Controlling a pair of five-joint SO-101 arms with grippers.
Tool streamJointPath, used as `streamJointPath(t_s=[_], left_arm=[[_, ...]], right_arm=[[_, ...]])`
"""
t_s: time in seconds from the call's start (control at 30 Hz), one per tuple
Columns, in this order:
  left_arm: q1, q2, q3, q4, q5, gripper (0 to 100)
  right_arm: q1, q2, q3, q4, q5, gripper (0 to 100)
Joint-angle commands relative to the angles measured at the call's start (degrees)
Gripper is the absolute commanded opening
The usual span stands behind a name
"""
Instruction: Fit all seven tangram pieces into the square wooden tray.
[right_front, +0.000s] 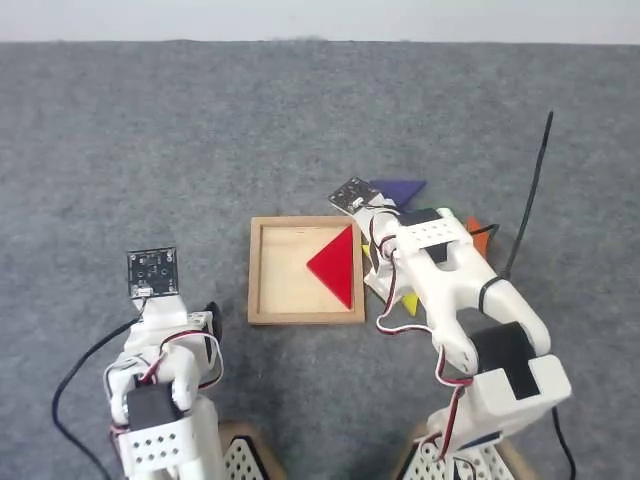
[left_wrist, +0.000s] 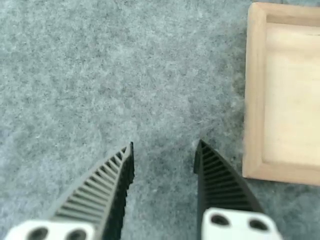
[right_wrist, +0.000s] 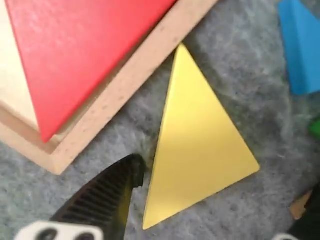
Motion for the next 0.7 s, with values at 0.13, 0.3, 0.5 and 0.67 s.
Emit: streamJointPath(t_s=[0.13, 0.3, 0.5, 0.67], left_arm=[[0.18, -1.14, -0.57, 0.18, -0.26, 19], [0.18, -1.14, -0.57, 0.18, -0.26, 19], [0.18, -1.14, -0.57, 0.18, -0.26, 19], [0.18, -1.14, -0.57, 0.18, -0.26, 19]], right_arm=[[-2.33, 0.92, -2.46, -1.89, 0.26, 46.0], [-2.15, 1.19, -2.37, -1.54, 0.35, 42.9], [-2.51, 2.86, -4.04, 0.31, 0.7, 36.1], [-2.42, 2.86, -3.96, 0.57, 0.62, 35.7]])
